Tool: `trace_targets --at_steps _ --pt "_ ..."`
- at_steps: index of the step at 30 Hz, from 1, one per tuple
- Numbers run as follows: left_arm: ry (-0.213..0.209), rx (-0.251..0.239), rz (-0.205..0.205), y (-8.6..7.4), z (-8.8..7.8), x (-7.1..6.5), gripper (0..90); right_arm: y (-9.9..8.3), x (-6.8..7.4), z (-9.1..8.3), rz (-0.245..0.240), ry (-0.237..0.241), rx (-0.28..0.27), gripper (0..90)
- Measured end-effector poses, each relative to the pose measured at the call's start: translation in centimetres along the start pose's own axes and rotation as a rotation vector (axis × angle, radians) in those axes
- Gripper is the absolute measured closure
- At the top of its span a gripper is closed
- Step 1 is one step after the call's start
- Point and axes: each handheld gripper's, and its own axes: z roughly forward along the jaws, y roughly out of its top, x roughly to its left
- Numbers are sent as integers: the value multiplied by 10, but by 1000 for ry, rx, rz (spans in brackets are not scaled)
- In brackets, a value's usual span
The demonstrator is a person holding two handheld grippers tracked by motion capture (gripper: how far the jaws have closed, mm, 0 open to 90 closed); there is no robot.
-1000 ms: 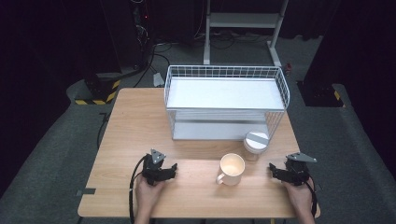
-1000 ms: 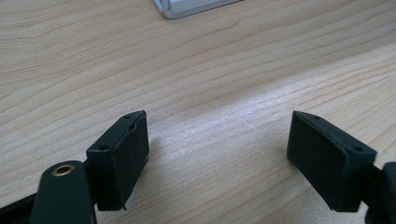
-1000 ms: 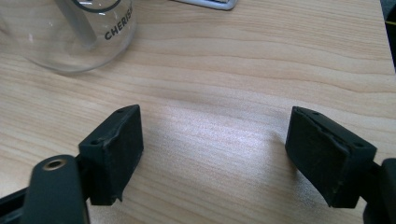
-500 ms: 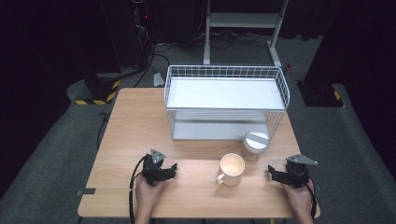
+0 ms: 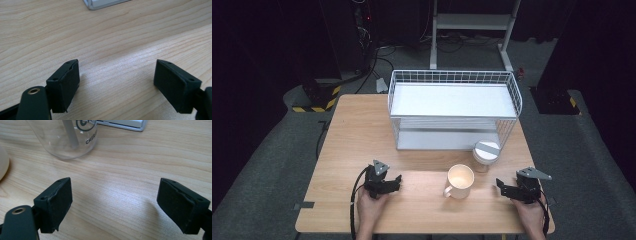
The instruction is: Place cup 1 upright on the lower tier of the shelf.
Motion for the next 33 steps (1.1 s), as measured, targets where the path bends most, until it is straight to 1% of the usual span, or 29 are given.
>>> trace_targets --at_steps 1,3,4,5,14,18,20,23,25,28,29,32,33 --pt "0 0 0 0 0 0 210 0 1 0 3 3 1 129" --pt "0 0 0 0 0 0 210 0 2 0 -7 7 -2 129" --pt "0 0 0 0 0 0 210 0 3 -1 -2 7 -4 129" --pt "0 0 0 0 0 0 210 0 4 -2 -12 12 -13 129" --pt "2 -1 -2 0 0 0 210 1 10 -3 -11 35 -31 125" --pt "2 -1 -2 0 0 0 210 2 11 -4 -24 43 -45 124" --pt "2 -1 -2 0 0 0 210 2 12 -4 -14 49 -48 122" --pt "3 -1 -4 0 0 0 210 3 14 -5 -11 55 -51 117" --pt "3 -1 -4 0 0 0 210 3 15 -5 -21 62 -66 115" --pt "3 -1 -4 0 0 0 210 3 16 -5 -11 66 -69 114" --pt "3 -2 -4 0 0 0 210 4 16 -5 -19 72 -83 113" --pt "4 0 -6 0 0 0 210 5 17 -5 -13 77 -89 111" --pt "4 0 -7 0 0 0 210 5 18 -5 -17 81 -93 110"
